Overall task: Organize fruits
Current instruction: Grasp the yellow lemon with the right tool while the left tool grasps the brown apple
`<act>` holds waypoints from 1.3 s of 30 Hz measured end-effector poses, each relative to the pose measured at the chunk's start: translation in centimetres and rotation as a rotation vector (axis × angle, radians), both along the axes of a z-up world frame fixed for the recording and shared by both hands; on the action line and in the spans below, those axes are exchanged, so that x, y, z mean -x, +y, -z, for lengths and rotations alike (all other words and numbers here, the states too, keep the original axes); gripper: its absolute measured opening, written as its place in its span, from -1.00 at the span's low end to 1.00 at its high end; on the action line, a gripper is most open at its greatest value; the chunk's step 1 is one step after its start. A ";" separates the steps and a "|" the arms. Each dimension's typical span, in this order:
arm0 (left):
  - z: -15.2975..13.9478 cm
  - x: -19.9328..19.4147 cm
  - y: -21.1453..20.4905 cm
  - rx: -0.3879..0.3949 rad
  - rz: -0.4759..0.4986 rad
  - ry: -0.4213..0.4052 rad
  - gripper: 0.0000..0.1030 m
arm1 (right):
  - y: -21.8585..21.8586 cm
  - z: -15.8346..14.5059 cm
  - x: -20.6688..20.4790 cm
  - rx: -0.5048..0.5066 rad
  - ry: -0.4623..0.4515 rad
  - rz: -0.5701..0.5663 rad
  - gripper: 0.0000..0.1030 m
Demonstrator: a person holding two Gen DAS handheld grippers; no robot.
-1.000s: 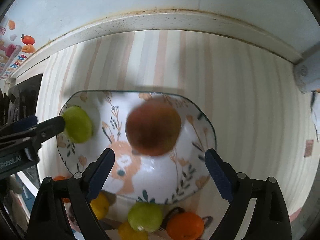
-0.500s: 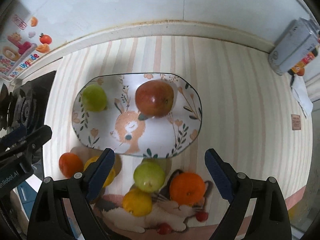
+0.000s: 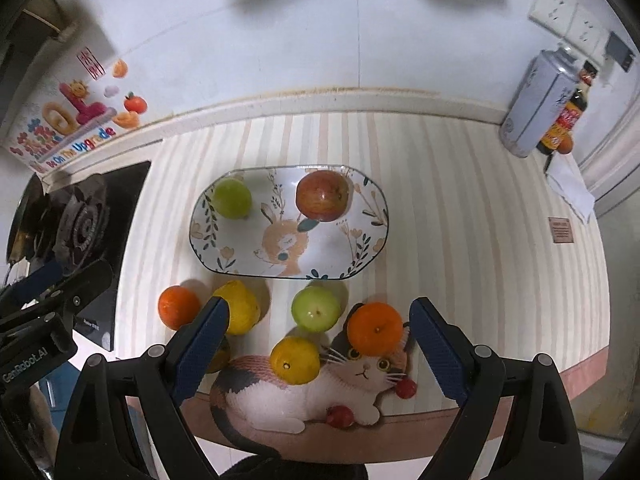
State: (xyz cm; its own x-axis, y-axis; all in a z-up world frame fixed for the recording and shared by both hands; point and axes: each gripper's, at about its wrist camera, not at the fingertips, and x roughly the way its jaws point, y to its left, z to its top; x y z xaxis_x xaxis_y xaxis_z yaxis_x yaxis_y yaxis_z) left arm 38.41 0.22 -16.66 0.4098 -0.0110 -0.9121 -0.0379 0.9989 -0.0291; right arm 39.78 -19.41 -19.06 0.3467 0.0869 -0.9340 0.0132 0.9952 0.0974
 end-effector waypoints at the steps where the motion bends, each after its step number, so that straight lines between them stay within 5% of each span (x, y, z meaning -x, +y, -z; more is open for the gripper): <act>1: -0.3 0.4 0.1 0.004 -0.004 -0.007 0.73 | 0.0 -0.6 0.6 -0.010 -0.012 0.003 0.82; 8: -0.9 2.2 0.8 0.015 -0.014 -0.022 0.74 | -0.1 0.0 2.4 -0.061 0.005 0.011 0.82; 19: 9.5 2.6 1.2 -0.064 -0.008 0.223 0.93 | 0.3 13.7 2.6 -0.188 0.227 0.052 0.80; 26: 14.5 2.7 1.1 -0.062 -0.003 0.354 0.93 | 2.8 18.8 1.7 -0.160 0.287 -0.018 0.24; 39: 17.3 2.0 -0.9 -0.044 0.061 0.408 0.93 | 2.9 20.0 4.7 -0.201 0.327 -0.047 0.18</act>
